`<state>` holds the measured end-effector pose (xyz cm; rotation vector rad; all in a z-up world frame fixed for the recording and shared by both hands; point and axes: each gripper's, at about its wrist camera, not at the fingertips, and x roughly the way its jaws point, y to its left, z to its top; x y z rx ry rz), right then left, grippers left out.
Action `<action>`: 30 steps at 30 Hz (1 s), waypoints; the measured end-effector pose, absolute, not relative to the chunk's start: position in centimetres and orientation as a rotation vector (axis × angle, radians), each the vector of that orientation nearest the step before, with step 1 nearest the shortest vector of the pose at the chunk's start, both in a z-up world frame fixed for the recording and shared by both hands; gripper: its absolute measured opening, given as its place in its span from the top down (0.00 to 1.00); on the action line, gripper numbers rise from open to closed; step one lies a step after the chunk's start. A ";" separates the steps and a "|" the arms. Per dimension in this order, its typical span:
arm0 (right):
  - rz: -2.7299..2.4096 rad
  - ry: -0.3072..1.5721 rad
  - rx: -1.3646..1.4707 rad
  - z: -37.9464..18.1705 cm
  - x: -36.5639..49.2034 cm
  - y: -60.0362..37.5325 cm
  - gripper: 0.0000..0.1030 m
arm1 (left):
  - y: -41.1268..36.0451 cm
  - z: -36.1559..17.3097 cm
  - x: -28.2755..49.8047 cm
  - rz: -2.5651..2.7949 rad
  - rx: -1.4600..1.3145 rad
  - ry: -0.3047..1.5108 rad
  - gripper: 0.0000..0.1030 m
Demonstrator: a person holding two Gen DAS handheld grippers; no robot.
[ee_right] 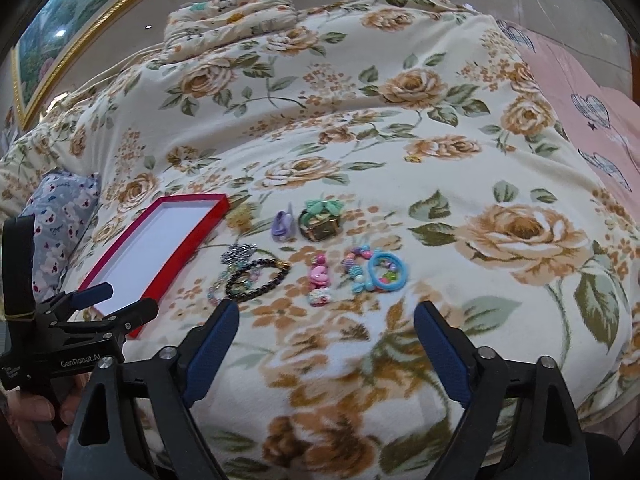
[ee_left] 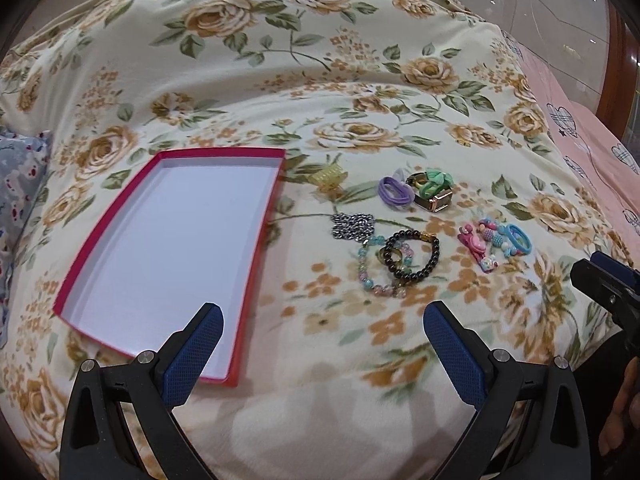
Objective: Organize jewelry
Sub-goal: 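Grasp the black bead bracelet with the left tool while the right tool grasps the blue hair tie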
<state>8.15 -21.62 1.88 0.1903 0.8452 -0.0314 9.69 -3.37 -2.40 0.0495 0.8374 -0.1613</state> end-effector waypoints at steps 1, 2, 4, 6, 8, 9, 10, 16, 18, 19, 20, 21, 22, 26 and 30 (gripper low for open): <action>-0.035 0.850 0.194 1.8 8.3 -21.8 0.22 | -3.5 -2.5 10.1 -0.163 0.051 0.843 0.02; -0.040 0.859 0.199 1.6 8.6 -22.1 0.24 | -3.6 -2.6 10.6 -0.166 0.052 0.850 0.04; -0.048 0.875 0.206 1.3 9.1 -22.4 0.30 | -3.8 -2.9 11.5 -0.169 0.054 0.859 0.08; -0.057 0.894 0.216 0.9 9.8 -22.9 0.35 | -4.0 -3.2 12.5 -0.166 0.059 0.874 0.13; -0.067 0.911 0.218 0.5 10.4 -23.2 0.40 | -4.1 -3.6 13.4 -0.168 0.060 0.888 0.17; -0.072 0.918 0.219 0.3 10.6 -23.4 0.41 | -4.1 -3.8 13.9 -0.167 0.062 0.897 0.17; -0.076 0.924 0.219 0.2 10.9 -23.6 0.44 | -4.2 -4.0 14.4 -0.166 0.062 0.904 0.18; -0.108 0.969 0.213 -0.7 12.6 -24.7 0.62 | -5.0 -4.6 16.9 -0.187 0.064 0.926 0.24; -0.113 0.985 0.211 -1.2 13.3 -25.0 0.63 | -5.5 -4.9 17.6 -0.197 0.070 0.931 0.26; -0.115 0.989 0.209 -1.3 13.5 -25.2 0.64 | -5.8 -5.0 17.8 -0.201 0.073 0.933 0.27; -0.122 0.997 0.206 -1.6 13.8 -25.3 0.64 | -6.1 -5.1 18.2 -0.209 0.075 0.937 0.29; -0.126 1.007 0.207 -1.8 14.1 -25.5 0.66 | -6.4 -5.3 18.6 -0.218 0.078 0.942 0.29; -0.127 1.013 0.209 -2.1 14.3 -25.6 0.67 | -6.7 -5.4 18.9 -0.223 0.082 0.945 0.30; -0.142 1.053 0.208 -3.4 15.2 -26.2 0.67 | -7.7 -6.3 20.3 -0.241 0.105 0.970 0.35; -0.156 1.082 0.203 -4.7 15.8 -26.7 0.73 | -8.6 -7.4 21.7 -0.269 0.122 1.007 0.51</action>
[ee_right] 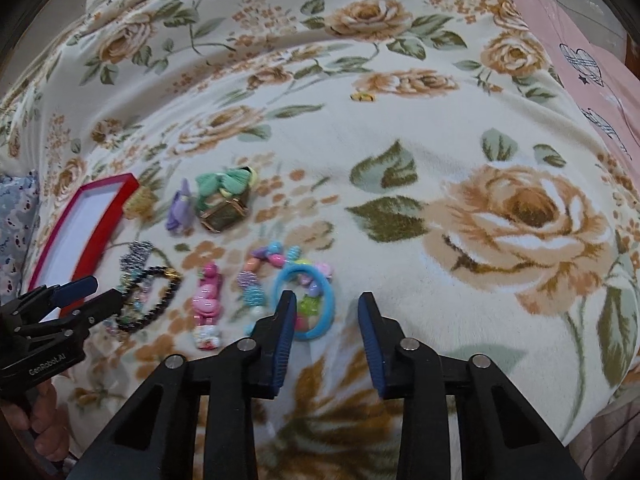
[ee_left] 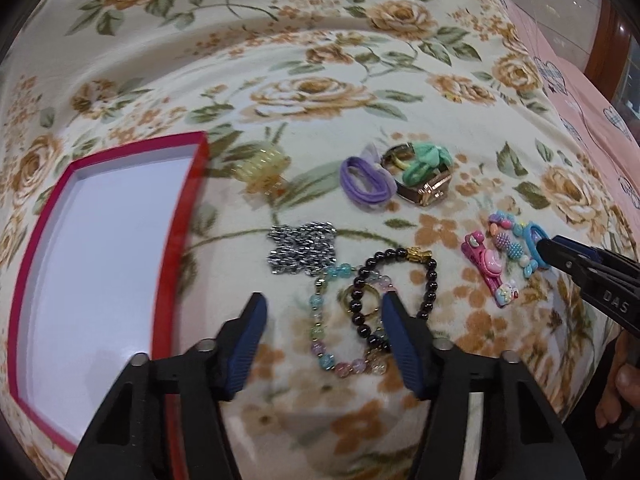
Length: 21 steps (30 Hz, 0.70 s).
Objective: Organize jewelry
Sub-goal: 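Grasp the black bead bracelet with the left tool while the right tool grasps the blue hair tie, then carry both items into the red box and open both tools to release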
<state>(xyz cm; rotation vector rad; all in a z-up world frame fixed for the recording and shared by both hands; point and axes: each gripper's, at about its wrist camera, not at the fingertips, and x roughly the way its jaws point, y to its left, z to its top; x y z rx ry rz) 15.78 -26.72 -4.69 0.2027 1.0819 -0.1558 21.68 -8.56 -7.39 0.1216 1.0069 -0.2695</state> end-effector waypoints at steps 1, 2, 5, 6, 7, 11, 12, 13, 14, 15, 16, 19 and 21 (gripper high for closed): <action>-0.155 1.082 0.202 -4.9 15.8 -26.8 0.75 | -8.7 -7.6 21.9 -0.274 0.125 1.013 0.54; -0.154 1.081 0.199 -4.9 15.9 -26.8 0.76 | -8.9 -7.8 22.1 -0.280 0.130 1.020 0.60; -0.149 1.078 0.183 -4.6 16.0 -26.5 0.97 | -9.2 -8.5 22.5 -0.307 0.125 1.038 0.78; -0.146 1.074 0.185 -4.6 15.9 -26.4 0.97 | -9.3 -8.6 22.6 -0.318 0.121 1.040 0.86; -0.140 1.071 0.194 -4.5 15.8 -26.5 0.97 | -9.3 -8.6 22.6 -0.321 0.119 1.038 0.86; -0.111 1.045 0.230 -3.6 15.5 -26.4 0.97 | -8.5 -7.8 22.2 -0.342 0.079 1.018 0.93; -0.104 1.034 0.236 -3.2 15.4 -26.4 0.97 | -8.3 -7.6 22.0 -0.348 0.067 1.015 0.93; -0.097 1.022 0.238 -2.8 15.4 -26.2 0.97 | -8.0 -7.2 21.9 -0.348 0.058 1.006 0.93; -0.091 1.014 0.240 -2.5 15.4 -26.1 0.97 | -7.8 -6.9 21.6 -0.348 0.053 1.000 0.93; -0.080 1.001 0.245 -2.0 15.3 -25.9 0.97 | -7.5 -6.5 21.3 -0.346 0.049 0.988 0.93; -0.074 0.995 0.245 -1.7 15.3 -25.7 0.97 | -7.3 -6.1 21.0 -0.345 0.047 0.979 0.94; -0.050 0.978 0.237 -0.8 15.4 -24.8 0.97 | -6.4 -4.6 19.9 -0.344 0.029 0.945 0.94; -0.024 0.966 0.247 -0.1 15.3 -24.1 0.97 | -5.8 -3.8 19.2 -0.345 0.015 0.930 0.94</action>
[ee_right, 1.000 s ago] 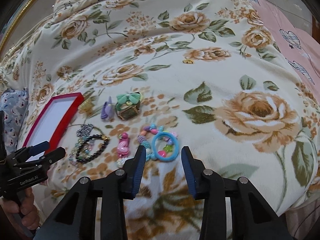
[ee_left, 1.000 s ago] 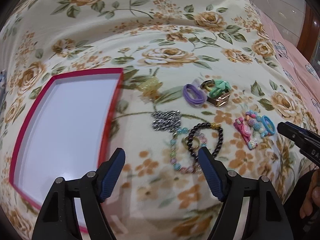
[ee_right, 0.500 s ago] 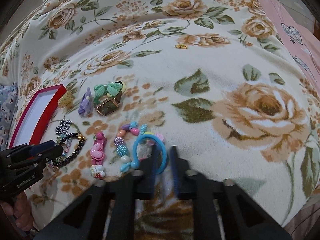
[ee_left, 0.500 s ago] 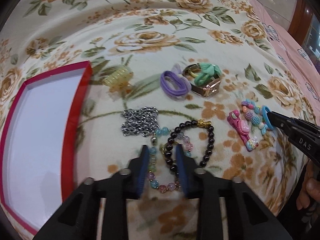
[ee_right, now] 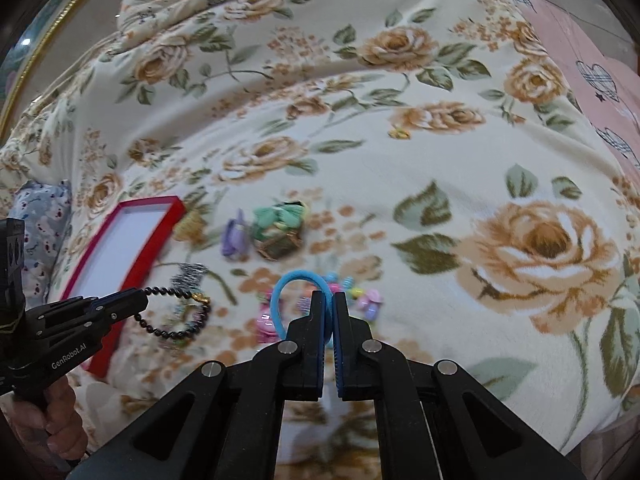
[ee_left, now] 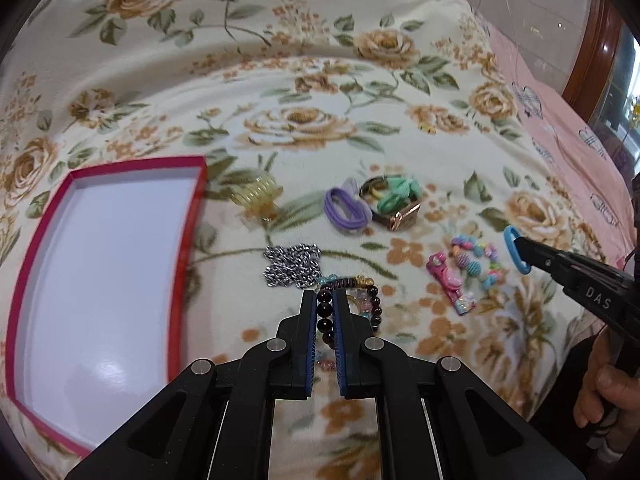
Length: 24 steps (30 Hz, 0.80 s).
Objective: Organize jewelry
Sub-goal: 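Carry both items into the red box and open both tools to release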
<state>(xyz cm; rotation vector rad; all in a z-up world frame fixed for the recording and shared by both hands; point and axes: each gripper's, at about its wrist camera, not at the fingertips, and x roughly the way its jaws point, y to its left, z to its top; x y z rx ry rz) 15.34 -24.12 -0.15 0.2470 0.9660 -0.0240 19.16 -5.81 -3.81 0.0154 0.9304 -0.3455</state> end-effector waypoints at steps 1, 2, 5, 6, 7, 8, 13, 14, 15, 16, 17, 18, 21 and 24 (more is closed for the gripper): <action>-0.014 0.962 0.246 0.1 15.3 -23.7 0.97 | -5.5 -3.4 18.8 -0.345 0.009 0.924 0.94; -0.007 0.959 0.243 0.2 15.3 -23.4 0.97 | -5.2 -3.0 18.4 -0.341 0.004 0.916 0.94; 0.028 0.951 0.236 0.7 15.3 -22.0 0.97 | -3.8 -1.5 17.0 -0.328 -0.009 0.887 0.94; 0.034 0.951 0.233 0.8 15.3 -21.6 0.97 | -3.5 -1.2 16.6 -0.323 -0.012 0.880 0.94; 0.049 0.951 0.230 0.9 15.3 -21.1 0.97 | -2.9 -0.8 16.1 -0.316 -0.019 0.873 0.94; 0.058 0.952 0.229 0.9 15.3 -20.7 0.97 | -2.7 -0.5 15.9 -0.313 -0.023 0.870 0.94; 0.114 0.963 0.216 0.8 15.5 -18.2 0.97 | -0.1 0.9 14.2 -0.286 -0.062 0.851 0.94; 0.127 0.968 0.214 0.7 15.7 -17.6 0.97 | 0.3 1.2 13.9 -0.281 -0.067 0.847 0.94; 0.141 0.972 0.211 0.7 15.8 -17.0 0.97 | 0.7 1.4 13.7 -0.275 -0.072 0.844 0.94; 0.154 0.976 0.208 0.6 15.9 -16.4 0.97 | 1.1 1.6 13.6 -0.272 -0.076 0.841 0.94; 0.165 0.979 0.206 0.5 16.1 -15.9 0.97 | 1.5 1.7 13.4 -0.266 -0.080 0.838 0.94; 0.177 0.981 0.203 0.5 16.2 -15.3 0.97 | 2.0 1.9 13.2 -0.257 -0.083 0.834 0.94; 0.224 0.988 0.188 0.4 16.8 -13.2 0.97 | 3.4 2.2 12.9 -0.233 -0.095 0.828 0.94; 0.271 0.995 0.173 0.3 17.6 -11.1 0.97 | 4.9 2.4 12.8 -0.206 -0.115 0.824 0.94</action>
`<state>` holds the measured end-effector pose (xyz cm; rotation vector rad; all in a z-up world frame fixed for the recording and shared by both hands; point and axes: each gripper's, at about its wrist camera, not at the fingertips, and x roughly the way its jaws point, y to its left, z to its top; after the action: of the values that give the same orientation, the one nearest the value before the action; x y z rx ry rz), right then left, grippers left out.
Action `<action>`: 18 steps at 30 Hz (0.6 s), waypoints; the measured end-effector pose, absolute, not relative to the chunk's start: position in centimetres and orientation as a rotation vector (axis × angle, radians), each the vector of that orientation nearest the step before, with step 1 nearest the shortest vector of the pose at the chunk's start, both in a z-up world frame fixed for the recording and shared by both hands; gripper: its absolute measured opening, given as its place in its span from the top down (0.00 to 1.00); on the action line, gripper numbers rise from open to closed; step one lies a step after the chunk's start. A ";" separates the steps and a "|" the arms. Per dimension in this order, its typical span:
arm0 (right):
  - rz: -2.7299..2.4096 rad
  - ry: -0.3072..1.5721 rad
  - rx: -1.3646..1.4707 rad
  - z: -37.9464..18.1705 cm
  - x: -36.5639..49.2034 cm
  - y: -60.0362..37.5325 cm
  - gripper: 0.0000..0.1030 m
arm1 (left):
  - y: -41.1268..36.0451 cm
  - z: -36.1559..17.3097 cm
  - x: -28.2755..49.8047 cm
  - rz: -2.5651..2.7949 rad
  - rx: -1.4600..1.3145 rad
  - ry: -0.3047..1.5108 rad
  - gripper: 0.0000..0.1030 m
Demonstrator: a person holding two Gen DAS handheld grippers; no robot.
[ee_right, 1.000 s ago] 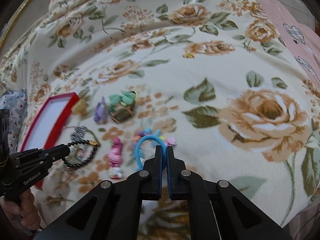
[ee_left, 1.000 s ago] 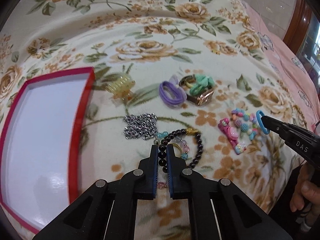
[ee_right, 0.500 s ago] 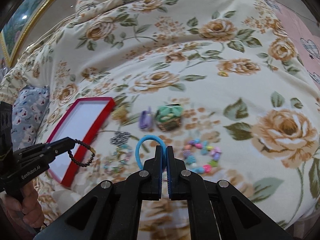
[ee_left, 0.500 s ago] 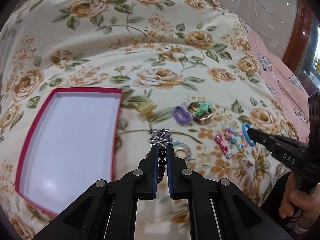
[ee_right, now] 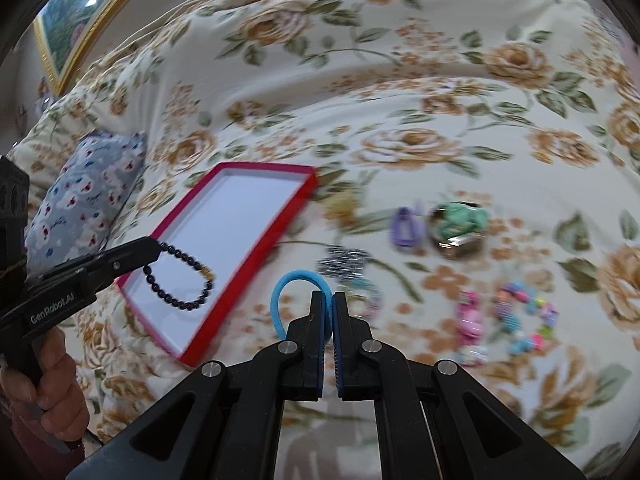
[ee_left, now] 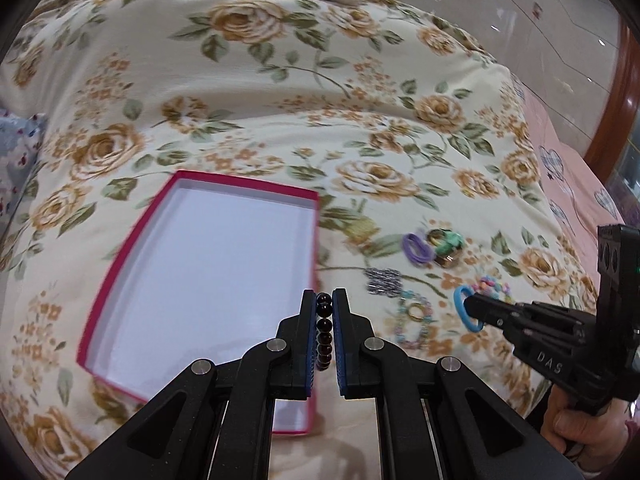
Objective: Organize jewelry
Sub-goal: 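Carry both items into the red box and open both tools to release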
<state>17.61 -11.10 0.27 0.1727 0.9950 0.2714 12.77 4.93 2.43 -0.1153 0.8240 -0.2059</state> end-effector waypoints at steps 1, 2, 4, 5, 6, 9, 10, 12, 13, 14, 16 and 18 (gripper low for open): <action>0.288 0.998 0.167 0.2 17.9 -10.3 0.97 | 5.3 2.4 12.8 -0.200 -0.122 0.824 0.94; 0.304 0.999 0.162 0.2 18.2 -9.6 0.97 | 5.9 2.5 12.8 -0.193 -0.130 0.823 0.94; 0.335 1.003 0.153 0.1 18.7 -8.2 0.97 | 7.0 2.5 12.9 -0.171 -0.139 0.821 0.94; 0.347 1.005 0.148 0.0 19.0 -7.5 0.97 | 7.6 2.5 12.9 -0.156 -0.143 0.820 0.94; 0.365 1.007 0.142 -0.1 19.3 -6.7 0.97 | 8.0 2.4 13.0 -0.147 -0.146 0.822 0.94; 0.405 1.015 0.128 -0.5 20.0 -4.6 0.97 | 9.1 1.9 13.4 -0.120 -0.159 0.832 0.94; 0.419 1.019 0.123 -0.7 20.3 -3.9 0.97 | 9.5 1.8 13.5 -0.112 -0.165 0.836 0.94; 0.444 1.029 0.111 -1.1 20.8 -2.4 0.97 | 10.3 1.3 13.9 -0.093 -0.175 0.843 0.94; 0.452 1.032 0.107 -1.3 21.0 -1.9 0.97 | 10.7 1.1 14.0 -0.085 -0.182 0.847 0.94; 0.463 1.038 0.101 -1.6 21.2 -1.3 0.97 | 10.9 0.9 14.3 -0.081 -0.186 0.850 0.94; 0.481 1.052 0.089 -2.2 21.7 -0.1 0.97 | 11.6 0.4 14.8 -0.067 -0.195 0.858 0.94; 0.492 1.069 0.076 -2.9 22.1 1.0 0.97 | 12.4 -0.4 15.3 -0.051 -0.207 0.872 0.94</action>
<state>22.09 1.02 -2.94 0.0761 1.0690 0.4918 15.26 12.43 -0.41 -0.2072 0.8723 -0.0511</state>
